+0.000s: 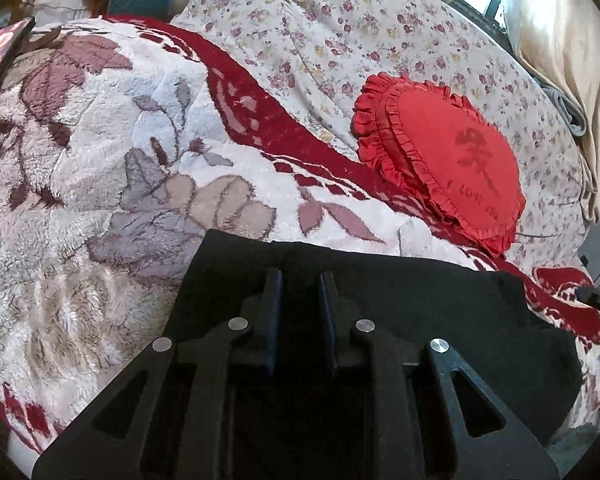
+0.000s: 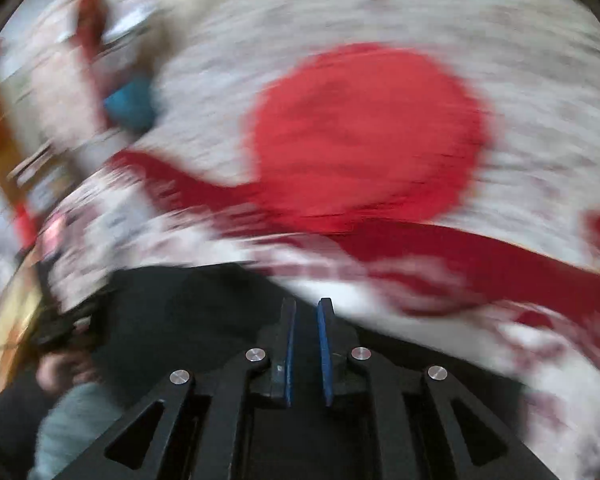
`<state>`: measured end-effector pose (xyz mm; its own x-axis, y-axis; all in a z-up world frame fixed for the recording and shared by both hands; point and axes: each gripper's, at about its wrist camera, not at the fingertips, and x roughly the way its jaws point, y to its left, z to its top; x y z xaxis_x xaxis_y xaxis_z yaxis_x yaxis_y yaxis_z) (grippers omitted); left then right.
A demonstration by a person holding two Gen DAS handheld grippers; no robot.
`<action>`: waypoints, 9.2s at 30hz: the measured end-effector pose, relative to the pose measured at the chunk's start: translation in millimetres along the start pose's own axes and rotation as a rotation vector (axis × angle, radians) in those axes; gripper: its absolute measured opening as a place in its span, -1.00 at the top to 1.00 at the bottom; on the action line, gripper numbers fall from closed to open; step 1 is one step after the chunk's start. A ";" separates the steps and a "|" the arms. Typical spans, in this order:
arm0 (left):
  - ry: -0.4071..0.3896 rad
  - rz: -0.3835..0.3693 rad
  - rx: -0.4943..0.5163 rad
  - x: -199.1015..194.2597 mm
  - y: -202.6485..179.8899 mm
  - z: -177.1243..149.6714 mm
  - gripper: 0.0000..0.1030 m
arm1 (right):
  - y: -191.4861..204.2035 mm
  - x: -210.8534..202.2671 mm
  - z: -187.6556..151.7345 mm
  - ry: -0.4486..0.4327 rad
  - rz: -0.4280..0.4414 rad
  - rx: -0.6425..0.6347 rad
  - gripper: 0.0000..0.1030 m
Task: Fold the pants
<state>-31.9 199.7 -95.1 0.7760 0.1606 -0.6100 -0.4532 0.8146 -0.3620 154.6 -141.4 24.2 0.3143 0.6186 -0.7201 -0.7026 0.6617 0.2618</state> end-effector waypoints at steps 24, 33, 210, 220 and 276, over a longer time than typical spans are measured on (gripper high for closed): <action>0.006 0.003 -0.008 1.6 -3.5 -1.1 0.63 | -216.4 0.7 -83.0 -0.003 0.308 0.825 0.77; 0.058 0.012 -0.011 4.1 -4.2 5.6 0.63 | -128.3 -26.0 -73.7 -0.008 0.502 0.580 0.62; 0.453 -0.037 0.170 19.8 -183.7 -8.9 0.52 | -24.5 26.0 -21.2 0.067 -0.031 0.048 0.74; 0.480 -0.017 0.162 26.7 -180.2 -10.4 0.45 | -33.1 41.9 -26.0 0.137 -0.031 0.059 0.74; 0.056 -0.523 -0.879 -65.3 91.9 -49.8 -0.36 | 2.2 10.8 -87.4 0.106 0.129 0.335 0.69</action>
<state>-146.1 236.3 -123.6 0.9574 -0.1423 -0.2513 -0.2429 0.0744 -0.9672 100.7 -170.3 -39.2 0.1564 0.6704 -0.7254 -0.4785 0.6939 0.5381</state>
